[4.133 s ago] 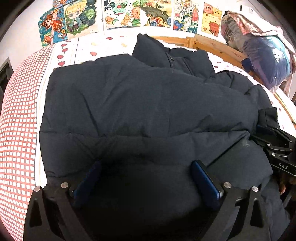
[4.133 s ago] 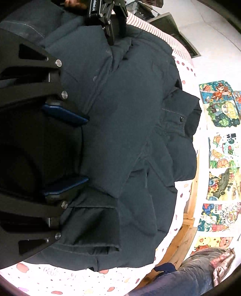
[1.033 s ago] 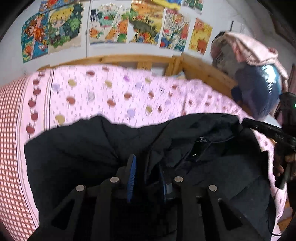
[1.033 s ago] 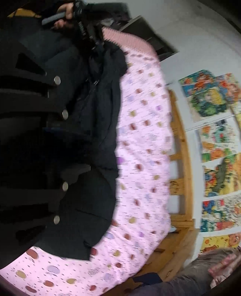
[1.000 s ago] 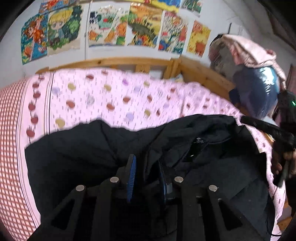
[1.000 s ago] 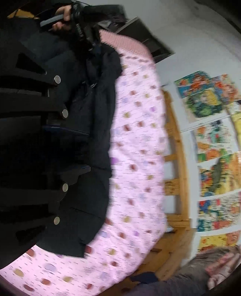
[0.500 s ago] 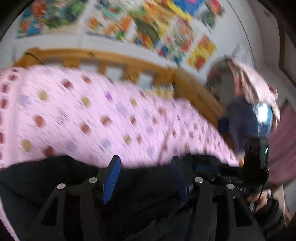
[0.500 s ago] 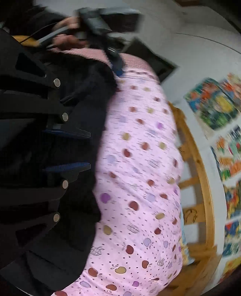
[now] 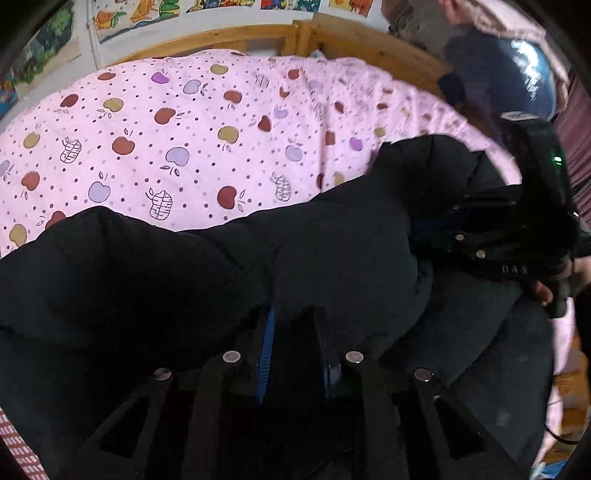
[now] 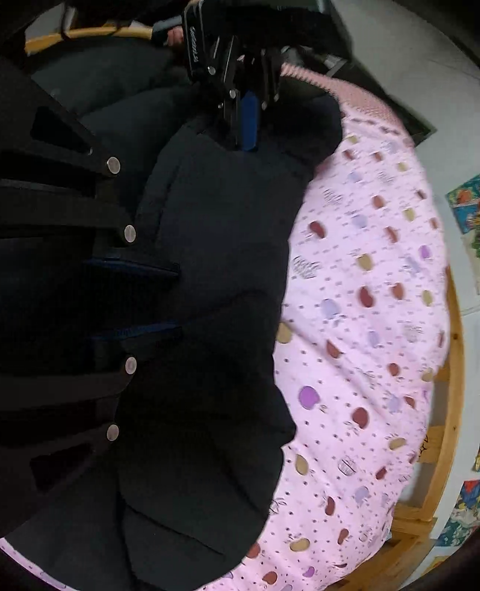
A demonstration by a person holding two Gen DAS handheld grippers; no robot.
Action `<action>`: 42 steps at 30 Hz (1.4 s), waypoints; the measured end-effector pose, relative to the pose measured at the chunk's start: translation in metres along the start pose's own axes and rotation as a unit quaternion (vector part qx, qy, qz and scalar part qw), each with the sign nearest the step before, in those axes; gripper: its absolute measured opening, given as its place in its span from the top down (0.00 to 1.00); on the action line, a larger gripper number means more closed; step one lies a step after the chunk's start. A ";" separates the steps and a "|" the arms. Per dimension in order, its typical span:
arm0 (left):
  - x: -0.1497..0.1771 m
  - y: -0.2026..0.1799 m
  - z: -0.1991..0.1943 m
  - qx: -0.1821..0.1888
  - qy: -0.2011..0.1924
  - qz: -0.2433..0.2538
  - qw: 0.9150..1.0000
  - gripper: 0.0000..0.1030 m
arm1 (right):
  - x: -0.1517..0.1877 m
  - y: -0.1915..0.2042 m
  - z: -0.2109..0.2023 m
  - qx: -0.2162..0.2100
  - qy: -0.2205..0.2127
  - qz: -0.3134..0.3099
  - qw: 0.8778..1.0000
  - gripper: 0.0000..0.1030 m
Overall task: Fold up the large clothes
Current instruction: 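Lift the hem with both grippers and fold it toward the collar, then release the hem and pull both grippers back above the folded jacket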
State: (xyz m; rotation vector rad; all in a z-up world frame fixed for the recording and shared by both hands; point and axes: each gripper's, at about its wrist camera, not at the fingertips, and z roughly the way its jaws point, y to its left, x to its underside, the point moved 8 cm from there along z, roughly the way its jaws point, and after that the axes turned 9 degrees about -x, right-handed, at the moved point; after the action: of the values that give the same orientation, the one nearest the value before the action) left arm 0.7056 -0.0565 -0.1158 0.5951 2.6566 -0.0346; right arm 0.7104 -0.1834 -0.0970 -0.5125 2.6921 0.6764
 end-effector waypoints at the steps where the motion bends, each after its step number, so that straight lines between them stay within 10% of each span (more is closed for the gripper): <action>1: 0.001 -0.001 0.004 -0.011 0.000 0.000 1.000 0.81 | 0.002 0.000 0.006 0.013 0.003 -0.007 1.000 0.79; 12: 0.016 0.016 -0.008 0.046 -0.034 -0.069 0.996 0.81 | -0.011 0.036 -0.022 -0.028 -0.059 -0.012 0.998 0.80; 25: 0.035 0.018 0.010 0.029 -0.014 -0.088 0.996 0.82 | 0.015 0.039 0.040 0.022 0.012 -0.015 1.000 0.80; 33: 0.031 0.043 -0.033 0.055 -0.092 -0.182 0.977 0.81 | 0.020 0.041 -0.006 0.025 -0.089 0.012 0.996 0.78; 38: 0.039 0.048 -0.063 0.005 -0.127 -0.201 0.971 0.63 | 0.027 0.031 -0.044 0.051 -0.146 0.041 0.987 0.63; 40: 0.040 0.048 -0.070 -0.003 -0.140 -0.207 0.968 0.31 | 0.029 0.026 -0.062 0.064 -0.177 0.056 0.980 0.51; 42: 0.041 0.051 -0.082 -0.007 -0.164 -0.227 0.960 0.23 | 0.026 0.018 -0.069 0.065 -0.199 0.067 0.976 0.47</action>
State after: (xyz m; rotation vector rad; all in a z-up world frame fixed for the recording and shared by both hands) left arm 0.6608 0.0155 -0.0541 -0.0399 2.4059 -0.2256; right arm 0.6650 -0.2098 -0.0422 -0.1425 2.3831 0.5615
